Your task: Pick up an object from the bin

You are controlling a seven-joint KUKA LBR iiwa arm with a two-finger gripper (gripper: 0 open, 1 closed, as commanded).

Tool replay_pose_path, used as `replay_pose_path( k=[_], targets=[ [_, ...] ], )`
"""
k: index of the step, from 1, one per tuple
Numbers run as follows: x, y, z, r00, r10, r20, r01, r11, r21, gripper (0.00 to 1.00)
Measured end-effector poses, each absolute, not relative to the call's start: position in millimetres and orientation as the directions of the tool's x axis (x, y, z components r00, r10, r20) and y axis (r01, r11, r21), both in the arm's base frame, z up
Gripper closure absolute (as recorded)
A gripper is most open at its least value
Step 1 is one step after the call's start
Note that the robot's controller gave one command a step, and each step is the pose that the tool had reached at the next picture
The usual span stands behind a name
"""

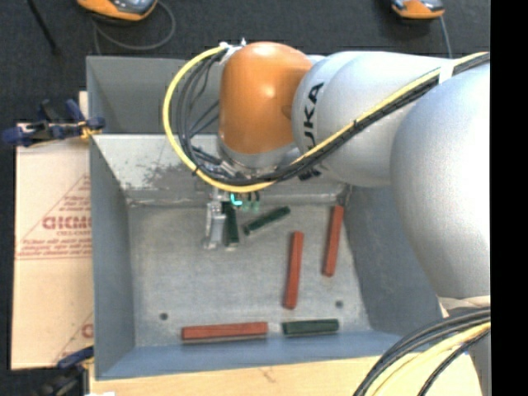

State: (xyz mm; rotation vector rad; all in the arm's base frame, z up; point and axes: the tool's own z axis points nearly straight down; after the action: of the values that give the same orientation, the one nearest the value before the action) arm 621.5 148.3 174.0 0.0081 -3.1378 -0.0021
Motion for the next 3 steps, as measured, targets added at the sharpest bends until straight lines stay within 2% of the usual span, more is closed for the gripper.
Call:
replay_pose_path(
  k=[1, 2, 3],
  targets=[
    [636.1, 77.1, 70.0, -1.0, 0.008, -0.009, 0.008, 1.0, 0.002, 0.0],
    [633.9, 10.7, 71.1, -0.985, 0.172, -0.003, 0.172, 0.985, -0.001, 0.0],
    [652.2, -29.2, 69.9, -0.79, 0.613, 0.011, 0.613, 0.79, -0.005, 0.0]
  ],
)
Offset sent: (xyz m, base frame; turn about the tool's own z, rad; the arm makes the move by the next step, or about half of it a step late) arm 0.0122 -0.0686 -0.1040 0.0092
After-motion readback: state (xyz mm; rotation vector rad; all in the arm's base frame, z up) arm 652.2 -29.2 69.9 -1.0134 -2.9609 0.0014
